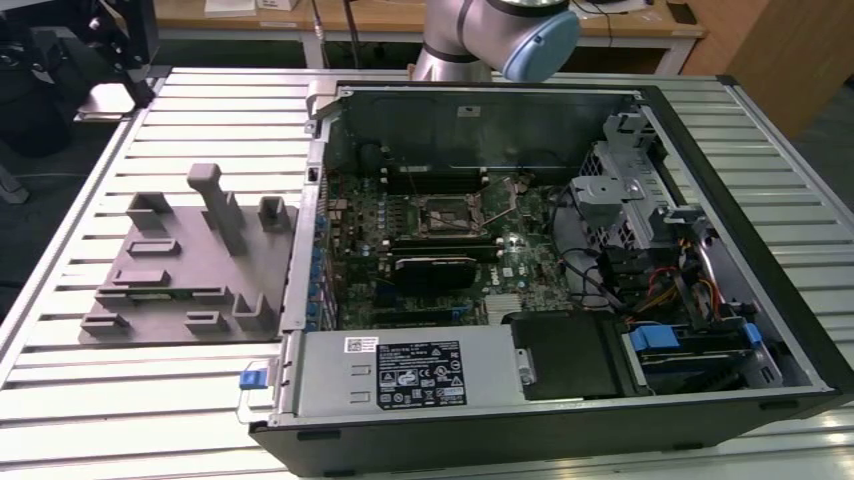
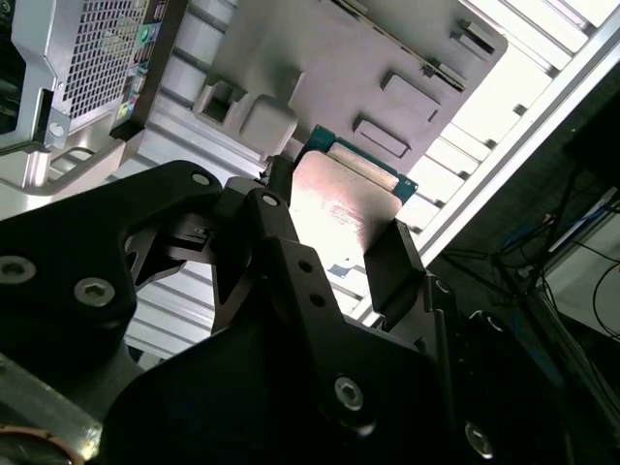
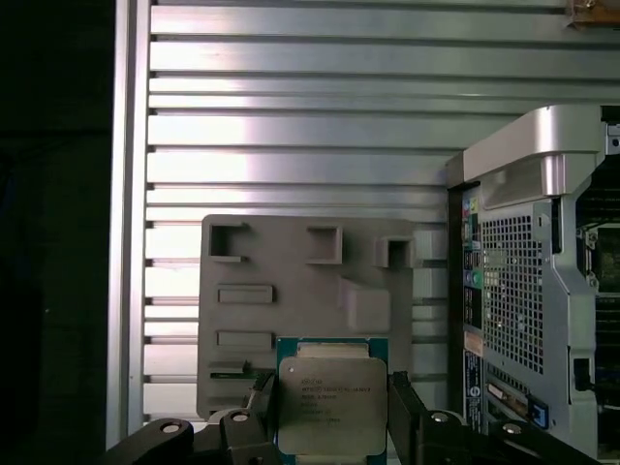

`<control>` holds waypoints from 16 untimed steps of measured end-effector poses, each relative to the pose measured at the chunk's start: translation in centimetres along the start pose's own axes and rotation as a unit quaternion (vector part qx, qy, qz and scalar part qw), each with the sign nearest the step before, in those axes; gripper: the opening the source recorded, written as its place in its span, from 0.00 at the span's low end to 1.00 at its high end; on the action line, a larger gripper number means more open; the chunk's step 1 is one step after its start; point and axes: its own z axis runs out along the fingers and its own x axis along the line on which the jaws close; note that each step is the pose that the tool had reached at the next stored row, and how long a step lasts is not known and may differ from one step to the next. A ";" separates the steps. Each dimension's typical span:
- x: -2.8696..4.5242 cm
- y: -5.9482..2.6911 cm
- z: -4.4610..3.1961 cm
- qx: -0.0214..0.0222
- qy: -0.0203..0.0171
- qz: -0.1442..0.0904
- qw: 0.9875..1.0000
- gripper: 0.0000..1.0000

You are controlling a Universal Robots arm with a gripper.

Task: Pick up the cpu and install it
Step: 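Pick up the cpu and move it towards the insertion slot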

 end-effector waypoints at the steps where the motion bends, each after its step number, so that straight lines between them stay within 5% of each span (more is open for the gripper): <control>1: -0.10 0.01 0.00 0.000 0.000 0.000 1.000 0.54; 16: -1.97 0.19 0.06 0.000 0.000 0.000 1.000 0.54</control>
